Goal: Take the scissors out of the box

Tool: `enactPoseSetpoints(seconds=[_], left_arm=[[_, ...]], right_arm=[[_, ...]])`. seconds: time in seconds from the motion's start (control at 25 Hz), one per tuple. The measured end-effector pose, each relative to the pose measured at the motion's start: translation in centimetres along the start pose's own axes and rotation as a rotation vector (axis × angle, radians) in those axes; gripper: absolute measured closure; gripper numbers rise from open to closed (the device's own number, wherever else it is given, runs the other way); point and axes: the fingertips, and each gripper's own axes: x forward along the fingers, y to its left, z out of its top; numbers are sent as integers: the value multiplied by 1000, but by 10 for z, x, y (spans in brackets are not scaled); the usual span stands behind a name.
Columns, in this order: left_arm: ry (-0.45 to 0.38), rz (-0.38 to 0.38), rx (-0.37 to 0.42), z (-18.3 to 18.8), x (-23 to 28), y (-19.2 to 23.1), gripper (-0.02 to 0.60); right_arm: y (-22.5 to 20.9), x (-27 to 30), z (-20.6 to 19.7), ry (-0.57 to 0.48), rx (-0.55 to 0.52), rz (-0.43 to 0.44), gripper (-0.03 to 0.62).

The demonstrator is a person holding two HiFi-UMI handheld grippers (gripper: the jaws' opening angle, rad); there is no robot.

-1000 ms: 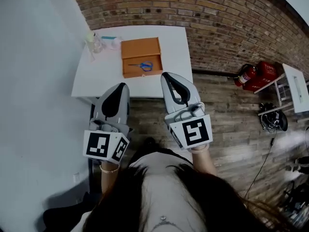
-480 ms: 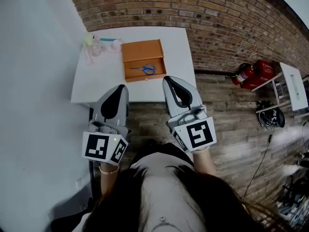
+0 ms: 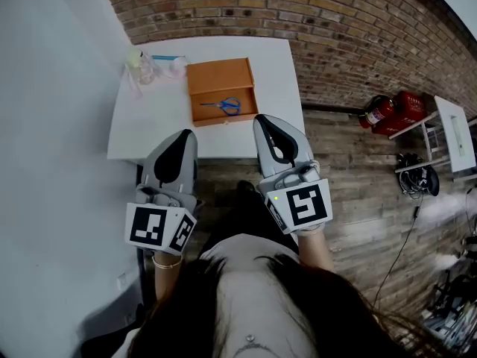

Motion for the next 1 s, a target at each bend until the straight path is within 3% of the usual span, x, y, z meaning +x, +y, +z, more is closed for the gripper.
enactPoseSetpoints(seconds=[0.48,1.0], left_arm=[[-23,63,-15,4,51,23,581],[-35,141,-23,7,108,51,580]], right_arm=[[-39,49,-17,27,-31,71,589],[-62,110,-48,84,-32,224,589]])
